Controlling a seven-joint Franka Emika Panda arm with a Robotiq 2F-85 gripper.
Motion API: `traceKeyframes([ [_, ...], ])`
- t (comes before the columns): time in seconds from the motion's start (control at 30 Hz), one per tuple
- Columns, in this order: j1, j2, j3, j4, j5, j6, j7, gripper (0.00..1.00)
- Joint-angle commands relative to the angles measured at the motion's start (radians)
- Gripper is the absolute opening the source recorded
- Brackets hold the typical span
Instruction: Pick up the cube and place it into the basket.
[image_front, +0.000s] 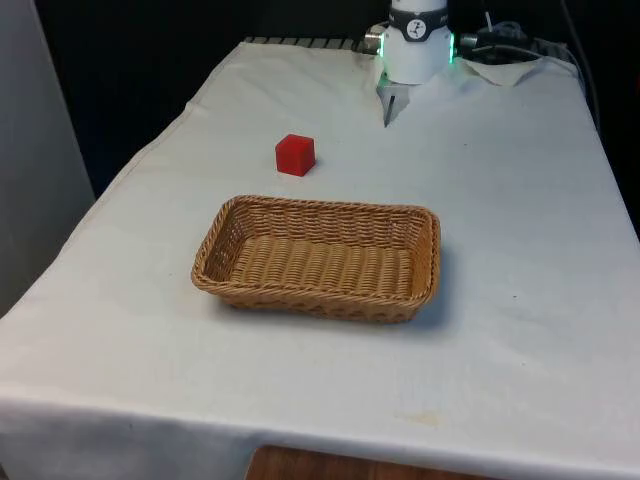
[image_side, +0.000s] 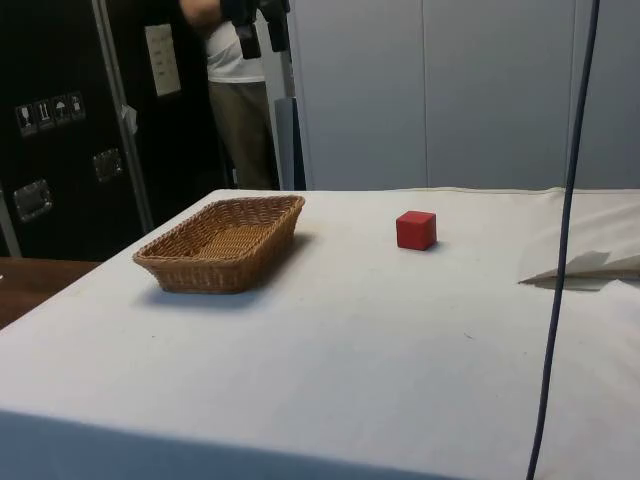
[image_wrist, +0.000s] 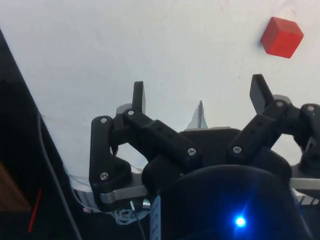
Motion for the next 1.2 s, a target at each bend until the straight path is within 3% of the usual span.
traceKeyframes([
  [0.0,0.0,-0.001,0.0,-0.001,0.0,0.0,0.0,1.0],
  [0.6,0.0,-0.031,0.0,-0.034,0.0,0.001,0.0,1.0],
  [1.13,-0.002,-0.153,0.0,-0.173,-0.005,0.064,-0.001,1.0],
  [1.17,-0.002,-0.139,0.0,-0.159,-0.002,0.049,0.0,1.0],
])
